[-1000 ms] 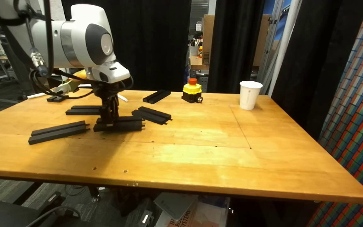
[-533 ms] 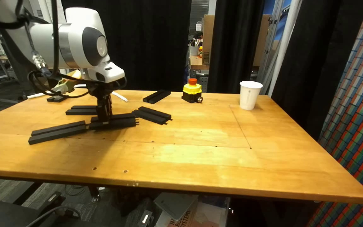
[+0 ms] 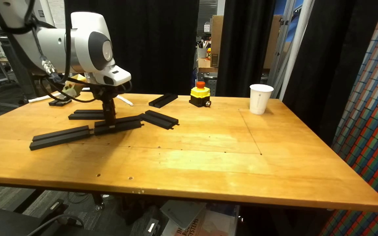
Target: Connect the black pads together
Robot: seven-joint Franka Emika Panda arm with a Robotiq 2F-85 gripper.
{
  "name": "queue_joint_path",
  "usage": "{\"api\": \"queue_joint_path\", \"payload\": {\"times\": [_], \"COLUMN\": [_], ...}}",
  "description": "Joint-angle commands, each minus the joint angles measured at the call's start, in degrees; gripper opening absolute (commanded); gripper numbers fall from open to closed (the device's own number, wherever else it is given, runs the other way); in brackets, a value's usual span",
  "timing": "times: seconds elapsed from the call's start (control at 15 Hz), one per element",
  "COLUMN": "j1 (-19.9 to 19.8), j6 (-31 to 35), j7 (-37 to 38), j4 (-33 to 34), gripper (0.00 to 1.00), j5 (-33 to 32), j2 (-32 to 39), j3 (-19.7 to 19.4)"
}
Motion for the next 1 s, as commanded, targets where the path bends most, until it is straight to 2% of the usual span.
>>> {"api": "queue_joint_path", "payload": {"times": [0.0,0.47,0.93], "j1": [0.91,1.47,2.62], "j6": [-0.27,-1.19,-2.89], "j7": [-5.73,-10.62,-9.50], "j4": [1.42,0.70,0.44], "gripper": [0.46,0.46,0.46], "j5": [3.21,5.27,5.39], "j2": [0.52,-0.59,-1.23], "j3": [-0.34,-0.49,-0.85]}}
